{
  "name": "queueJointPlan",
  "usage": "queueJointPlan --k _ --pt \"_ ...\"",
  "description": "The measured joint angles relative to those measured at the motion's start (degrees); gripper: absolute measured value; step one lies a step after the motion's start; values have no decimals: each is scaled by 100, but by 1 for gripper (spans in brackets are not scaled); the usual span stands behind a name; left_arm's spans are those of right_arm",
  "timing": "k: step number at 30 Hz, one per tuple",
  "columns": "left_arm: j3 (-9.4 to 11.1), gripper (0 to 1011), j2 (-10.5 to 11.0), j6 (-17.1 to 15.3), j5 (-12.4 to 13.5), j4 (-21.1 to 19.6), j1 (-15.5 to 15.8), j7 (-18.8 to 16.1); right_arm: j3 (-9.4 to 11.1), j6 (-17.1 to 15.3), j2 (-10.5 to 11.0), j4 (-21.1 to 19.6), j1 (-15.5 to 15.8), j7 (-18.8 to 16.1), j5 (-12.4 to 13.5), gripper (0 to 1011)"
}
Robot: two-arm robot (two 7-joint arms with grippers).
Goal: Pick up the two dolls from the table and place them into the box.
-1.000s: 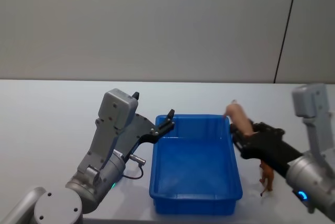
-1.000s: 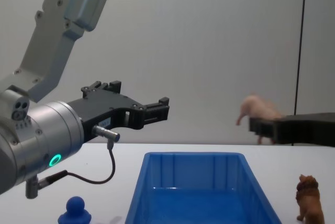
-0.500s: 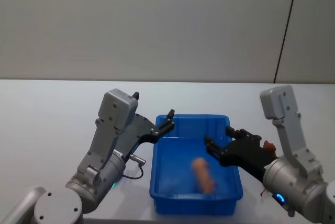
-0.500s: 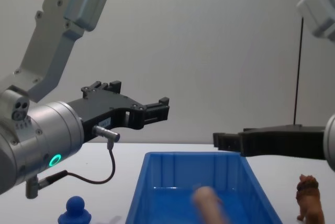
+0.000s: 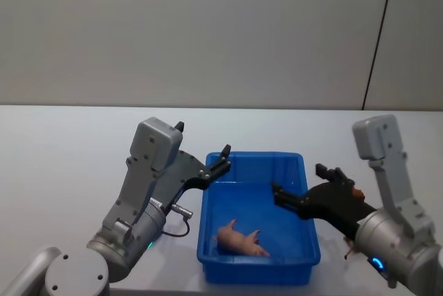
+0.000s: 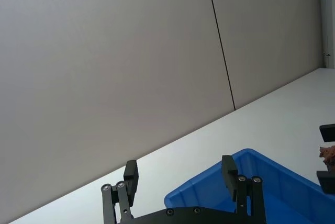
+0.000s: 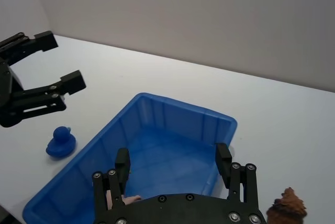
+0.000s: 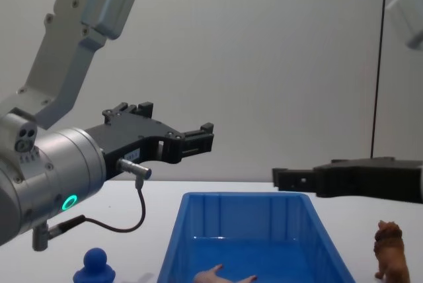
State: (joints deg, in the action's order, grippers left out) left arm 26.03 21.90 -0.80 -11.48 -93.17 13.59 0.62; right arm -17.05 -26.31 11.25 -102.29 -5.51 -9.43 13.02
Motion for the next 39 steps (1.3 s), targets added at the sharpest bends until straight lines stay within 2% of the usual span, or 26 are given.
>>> queueJointPlan --k 10,20,31,39 --pt "0 1001 0 0 0 0 0 0 260 164 256 -51 145 227 254 1001" --pt "0 1001 0 0 0 0 0 0 480 162 455 -18 237 413 453 1001" --pt "0 1001 0 0 0 0 0 0 563 -99 498 168 219 536 545 1001" --pt "0 1001 0 0 0 0 0 0 520 -225 433 376 158 569 434 1001"
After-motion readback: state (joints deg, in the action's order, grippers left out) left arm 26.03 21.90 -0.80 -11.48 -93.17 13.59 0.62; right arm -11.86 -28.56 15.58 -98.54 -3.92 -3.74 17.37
